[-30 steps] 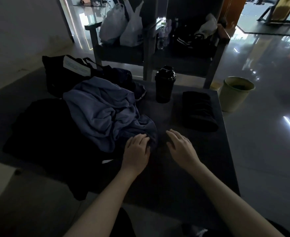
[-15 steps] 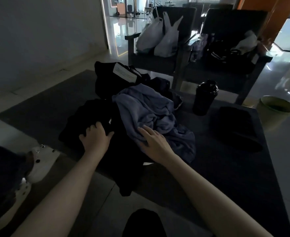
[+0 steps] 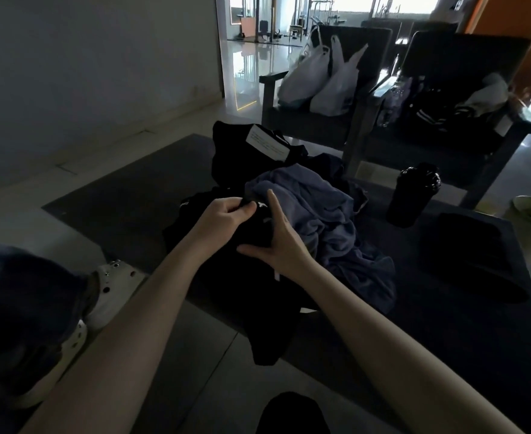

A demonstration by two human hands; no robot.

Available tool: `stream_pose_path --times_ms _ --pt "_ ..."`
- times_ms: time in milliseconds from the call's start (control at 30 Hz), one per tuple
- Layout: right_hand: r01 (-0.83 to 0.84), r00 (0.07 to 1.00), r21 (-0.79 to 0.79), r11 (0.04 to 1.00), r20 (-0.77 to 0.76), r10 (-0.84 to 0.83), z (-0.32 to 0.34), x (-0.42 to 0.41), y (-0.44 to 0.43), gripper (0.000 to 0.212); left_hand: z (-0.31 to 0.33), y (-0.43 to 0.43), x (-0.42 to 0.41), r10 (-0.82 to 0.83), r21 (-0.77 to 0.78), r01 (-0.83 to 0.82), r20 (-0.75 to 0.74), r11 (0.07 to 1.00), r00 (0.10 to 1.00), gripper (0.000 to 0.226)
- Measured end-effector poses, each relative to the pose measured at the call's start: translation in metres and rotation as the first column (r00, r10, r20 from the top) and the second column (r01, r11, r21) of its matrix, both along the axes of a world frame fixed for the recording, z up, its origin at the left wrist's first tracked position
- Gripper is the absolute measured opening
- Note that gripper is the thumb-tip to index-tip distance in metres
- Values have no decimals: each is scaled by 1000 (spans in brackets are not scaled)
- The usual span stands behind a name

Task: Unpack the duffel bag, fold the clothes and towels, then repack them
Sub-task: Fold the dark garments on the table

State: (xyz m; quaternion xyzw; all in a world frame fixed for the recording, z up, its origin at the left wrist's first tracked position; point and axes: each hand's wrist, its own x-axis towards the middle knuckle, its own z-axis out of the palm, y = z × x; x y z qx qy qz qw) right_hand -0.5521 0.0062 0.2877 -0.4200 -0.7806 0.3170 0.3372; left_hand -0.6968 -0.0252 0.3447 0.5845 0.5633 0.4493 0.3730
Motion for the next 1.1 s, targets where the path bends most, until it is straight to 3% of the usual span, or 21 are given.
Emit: stream_pose_path --times_ms 67,200,233,300,367,400,467,600,700,800,900,1000,1100 --pt "-15 997 -1 1000 -71 15 8 -8 -2 98 8 -4 8 -56 13 55 62 998 997 21" --pt "29 997 40 999 -67 -26 28 2 1 11 10 -4 5 -9 5 9 82 1000 997 30" --pt "44 996 28 999 -73 -42 34 9 3 6 7 -3 1 30 -1 -30 64 1000 998 28" --pt "81 983 -41 996 -159 -86 49 28 7 11 -5 3 -13 94 -18 -95 -44 995 995 21" --pt "159 943 -84 984 -281 -176 65 47 11 3 -26 7 -30 55 -58 -75 -288 995 956 40" --pt "213 915 -82 974 -334 -228 73 55 14 3 -37 9 -35 21 -92 -56 -341 994 940 54" --pt "293 864 -92 952 -401 -304 86 69 18 4 -54 8 -34 8 -150 -59 -317 987 948 63" --pt "355 810 -91 930 -467 -355 103 93 12 10 -53 4 -1 32 -131 -59 -202 990 979 13" --pt "426 762 -102 899 -495 -418 112 117 0 17 -35 5 26 17 -84 -18 -19 996 1000 21" --pt "543 688 -116 832 -507 -520 118 154 -12 21 -7 3 52 -35 -90 48 143 995 989 11" --pt "683 654 -83 725 -371 -659 108 192 -23 17 10 -2 76 -80 -69 103 278 992 957 9" --pt "752 647 -105 651 -72 -759 81 225 -34 24 14 -9 104 -136 -90 173 320 981 937 11" --pt "713 699 -107 693 176 -693 55 241 -54 43 11 -21 136 -155 -155 205 285 966 946 14"
